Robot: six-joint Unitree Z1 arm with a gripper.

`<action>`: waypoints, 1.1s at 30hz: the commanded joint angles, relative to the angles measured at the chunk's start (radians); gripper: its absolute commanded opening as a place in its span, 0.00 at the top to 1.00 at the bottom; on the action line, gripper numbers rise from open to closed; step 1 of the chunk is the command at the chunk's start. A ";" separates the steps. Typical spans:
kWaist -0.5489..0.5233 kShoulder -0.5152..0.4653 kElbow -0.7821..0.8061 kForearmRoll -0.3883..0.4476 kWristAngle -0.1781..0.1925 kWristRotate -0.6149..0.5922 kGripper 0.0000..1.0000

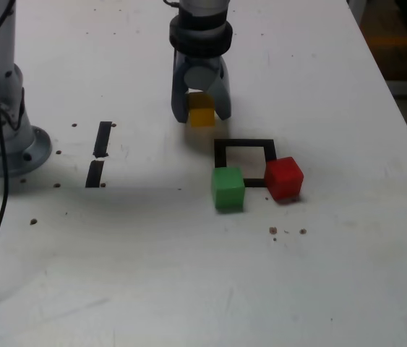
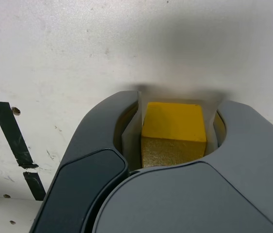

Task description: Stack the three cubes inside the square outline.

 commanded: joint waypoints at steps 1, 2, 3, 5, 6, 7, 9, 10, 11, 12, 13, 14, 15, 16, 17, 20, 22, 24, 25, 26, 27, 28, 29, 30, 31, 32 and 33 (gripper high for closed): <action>0.003 -0.003 0.007 -0.005 -0.005 0.000 0.36; 0.003 -0.003 0.010 -0.007 -0.007 0.000 0.34; 0.004 -0.003 0.013 -0.008 -0.008 0.000 0.31; 0.004 -0.004 0.018 -0.010 -0.010 0.000 0.25; 0.004 -0.004 0.019 -0.010 -0.010 0.000 0.23; 0.004 -0.004 0.021 -0.010 -0.010 0.000 0.21; 0.005 -0.006 0.025 -0.009 -0.009 -0.002 0.16; 0.005 -0.008 0.026 -0.008 -0.008 -0.003 0.15; 0.005 -0.010 0.028 -0.006 -0.007 -0.005 0.13; 0.006 -0.013 0.029 -0.004 -0.005 -0.009 0.12; 0.006 -0.017 0.029 -0.001 -0.003 -0.013 0.11; 0.006 -0.022 0.029 0.003 0.001 -0.019 0.10; 0.006 -0.027 0.028 0.010 0.005 -0.025 0.10; 0.006 -0.034 0.025 0.020 0.010 -0.032 0.10; 0.006 -0.041 0.022 0.033 0.016 -0.040 0.09; 0.006 -0.067 0.003 0.091 0.033 -0.067 0.09; 0.004 -0.083 -0.019 0.141 0.044 -0.086 0.09; -0.004 -0.096 -0.054 0.202 0.055 -0.108 0.09; -0.010 -0.099 -0.072 0.229 0.059 -0.117 0.09; -0.018 -0.101 -0.093 0.256 0.063 -0.126 0.09; -0.028 -0.103 -0.116 0.282 0.067 -0.135 0.09; -0.038 -0.103 -0.140 0.307 0.070 -0.145 0.09; -0.050 -0.103 -0.165 0.330 0.072 -0.155 0.09; -0.061 -0.102 -0.189 0.350 0.073 -0.165 0.09; -0.074 -0.102 -0.212 0.369 0.074 -0.176 0.09; -0.086 -0.101 -0.235 0.384 0.075 -0.186 0.09; -0.098 -0.101 -0.256 0.395 0.074 -0.196 0.08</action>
